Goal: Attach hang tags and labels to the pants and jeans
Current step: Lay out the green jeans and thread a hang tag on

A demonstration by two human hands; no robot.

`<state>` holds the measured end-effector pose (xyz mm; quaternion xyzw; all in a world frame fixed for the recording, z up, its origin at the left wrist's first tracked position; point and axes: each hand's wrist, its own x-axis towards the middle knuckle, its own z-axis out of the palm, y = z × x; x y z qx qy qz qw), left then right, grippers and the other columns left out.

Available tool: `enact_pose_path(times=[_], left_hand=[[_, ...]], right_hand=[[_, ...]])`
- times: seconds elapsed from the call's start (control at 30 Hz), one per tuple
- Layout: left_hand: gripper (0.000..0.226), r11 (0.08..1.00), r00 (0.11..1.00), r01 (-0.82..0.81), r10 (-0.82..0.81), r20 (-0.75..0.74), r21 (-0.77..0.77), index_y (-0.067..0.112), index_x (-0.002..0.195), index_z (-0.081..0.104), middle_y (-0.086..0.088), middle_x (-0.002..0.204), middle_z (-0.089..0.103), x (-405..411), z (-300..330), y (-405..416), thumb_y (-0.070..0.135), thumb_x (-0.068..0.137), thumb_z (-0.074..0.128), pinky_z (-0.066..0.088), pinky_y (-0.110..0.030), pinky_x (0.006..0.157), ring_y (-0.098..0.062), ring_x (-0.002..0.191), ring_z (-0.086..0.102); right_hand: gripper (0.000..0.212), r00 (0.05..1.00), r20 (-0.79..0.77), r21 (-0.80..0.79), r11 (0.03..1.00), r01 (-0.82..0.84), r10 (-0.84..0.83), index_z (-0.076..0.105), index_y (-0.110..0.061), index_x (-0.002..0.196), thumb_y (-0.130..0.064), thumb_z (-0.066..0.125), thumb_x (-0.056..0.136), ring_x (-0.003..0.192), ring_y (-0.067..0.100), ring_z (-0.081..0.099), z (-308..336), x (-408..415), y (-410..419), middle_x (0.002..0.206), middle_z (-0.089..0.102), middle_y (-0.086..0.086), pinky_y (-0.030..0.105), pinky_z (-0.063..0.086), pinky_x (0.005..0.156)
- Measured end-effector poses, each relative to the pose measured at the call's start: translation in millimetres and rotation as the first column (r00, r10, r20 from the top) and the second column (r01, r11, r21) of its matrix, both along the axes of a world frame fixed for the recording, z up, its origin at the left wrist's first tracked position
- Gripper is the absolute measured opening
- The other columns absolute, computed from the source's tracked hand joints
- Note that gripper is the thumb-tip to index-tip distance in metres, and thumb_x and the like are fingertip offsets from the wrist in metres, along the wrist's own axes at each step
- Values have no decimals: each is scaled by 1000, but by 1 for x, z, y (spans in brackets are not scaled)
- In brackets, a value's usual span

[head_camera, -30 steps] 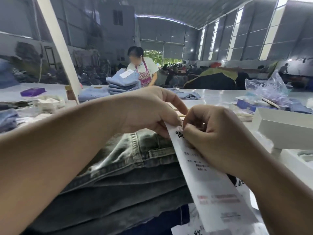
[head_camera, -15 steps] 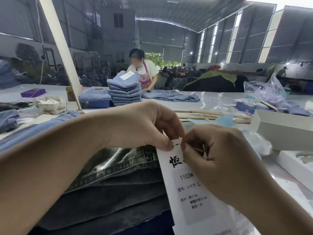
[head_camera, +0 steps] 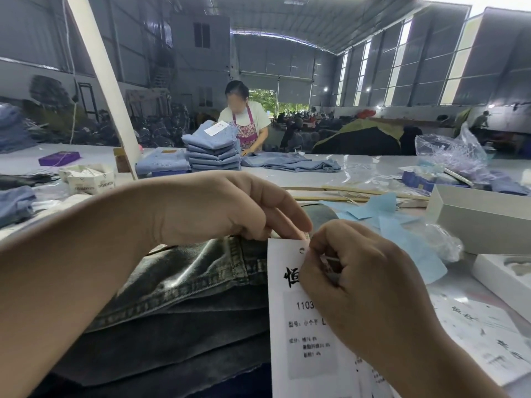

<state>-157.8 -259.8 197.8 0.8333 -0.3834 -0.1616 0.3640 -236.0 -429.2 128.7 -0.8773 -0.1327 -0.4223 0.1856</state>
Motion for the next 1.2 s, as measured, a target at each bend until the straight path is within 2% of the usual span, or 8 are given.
enact_pose_path(times=[0.1,0.17,0.27,0.43,0.8,0.9,1.03,1.2], left_hand=[[32,995,994,43,-51,-101,-87,14,101,76,-6,105,74,4,-5,6,12,70,67,51,-35,95,-11,96,67],[35,988,989,46,-66,-134,-149,3,109,71,-17,110,72,9,-9,10,2,75,63,53,-34,92,-14,95,68],[36,981,975,42,-82,-208,-190,7,110,67,-13,104,74,11,-13,9,-7,77,64,57,-26,83,-14,90,71],[26,985,999,-34,38,23,-168,20,98,70,3,88,76,1,-21,-3,3,80,77,45,-13,59,0,58,55],[23,981,976,-74,108,187,-179,27,85,62,5,81,69,-8,-25,-9,7,86,72,33,-19,51,-4,51,34],[26,977,974,-85,123,192,-194,27,85,58,10,76,68,-10,-25,-9,5,86,71,33,-22,53,-5,53,33],[28,977,966,-84,128,223,-197,28,82,57,3,86,73,-11,-23,-7,3,85,70,38,-29,58,-8,57,39],[25,976,960,-95,142,243,-195,23,80,59,3,83,71,-10,-15,-4,1,85,70,54,-44,69,-12,67,58]], right_hand=[[15,1000,-6,-12,1000,16,-16,52,-22,66,-26,61,78,47,13,49,1,1,2,62,53,-12,29,44,41],[16,1000,-9,-21,1000,18,-19,52,-22,66,-26,62,79,47,12,49,1,3,2,63,54,-12,30,45,41],[16,1000,-11,-28,999,25,-25,52,-23,67,-27,61,79,47,10,50,0,3,2,64,55,-13,31,47,41],[15,1000,17,-52,999,18,-17,54,-21,67,-27,62,78,48,14,51,-1,0,2,65,57,-11,30,45,41],[19,998,-39,-46,998,-42,40,59,-26,77,-37,51,89,51,10,55,-1,-1,-2,71,58,-16,31,49,43],[13,998,-49,-16,999,-37,36,63,-28,89,-38,55,88,54,7,58,-1,-2,-3,75,52,-23,29,50,44],[30,992,-106,60,997,-55,61,67,-29,110,-40,51,88,61,5,60,0,0,-4,65,44,-24,29,49,51],[36,982,-170,102,992,-67,84,67,-27,81,-49,40,90,56,8,62,1,3,-5,61,62,-12,33,51,50]])
